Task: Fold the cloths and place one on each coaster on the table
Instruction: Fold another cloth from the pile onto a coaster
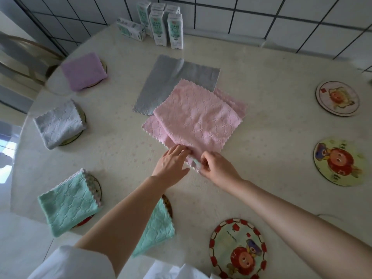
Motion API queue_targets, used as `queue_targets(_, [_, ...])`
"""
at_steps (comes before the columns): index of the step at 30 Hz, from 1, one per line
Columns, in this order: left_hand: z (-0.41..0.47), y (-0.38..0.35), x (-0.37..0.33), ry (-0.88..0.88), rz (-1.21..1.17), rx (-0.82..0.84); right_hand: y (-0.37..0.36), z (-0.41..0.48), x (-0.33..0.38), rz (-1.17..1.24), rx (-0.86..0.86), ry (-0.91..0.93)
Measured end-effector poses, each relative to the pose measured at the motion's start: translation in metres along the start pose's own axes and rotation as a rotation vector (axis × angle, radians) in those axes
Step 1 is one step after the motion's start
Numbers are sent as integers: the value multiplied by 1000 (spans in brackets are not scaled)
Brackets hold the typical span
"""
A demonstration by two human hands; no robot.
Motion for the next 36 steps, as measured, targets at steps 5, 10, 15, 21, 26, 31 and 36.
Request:
queue_targets(5, [14, 19, -5, 32, -88, -162, 38, 11, 12, 297, -130, -30])
queue_targets(10, [35, 39, -1, 80, -153, -283, 72, 22, 25, 323, -215, 22])
queue_targets(15, [54, 69, -6, 68, -159, -420, 93, 24, 38, 298, -203, 63])
queue_targets(21, [67, 107, 0, 125, -70, -519, 122, 21, 52, 309, -132, 67])
queue_targets(26, [66, 127, 5, 151, -13, -517, 145, 10, 64, 331, -72, 68])
queue_targets(31, [61, 153, 7, 243, -48, -551, 168, -2, 56, 23, -142, 86])
queue_targets(36, [65, 174, -14, 256, -149, -503, 200, -17, 33, -144, -423, -85])
Point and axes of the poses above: each hand's wrist, its own z-axis towards the middle knuckle, its own y-axis out of the back of the hand, x = y × z, the point moved 6 cm from there along z, towards the middle knuckle, and after that the axes turned 3 degrees about y, right-handed, at the moved point
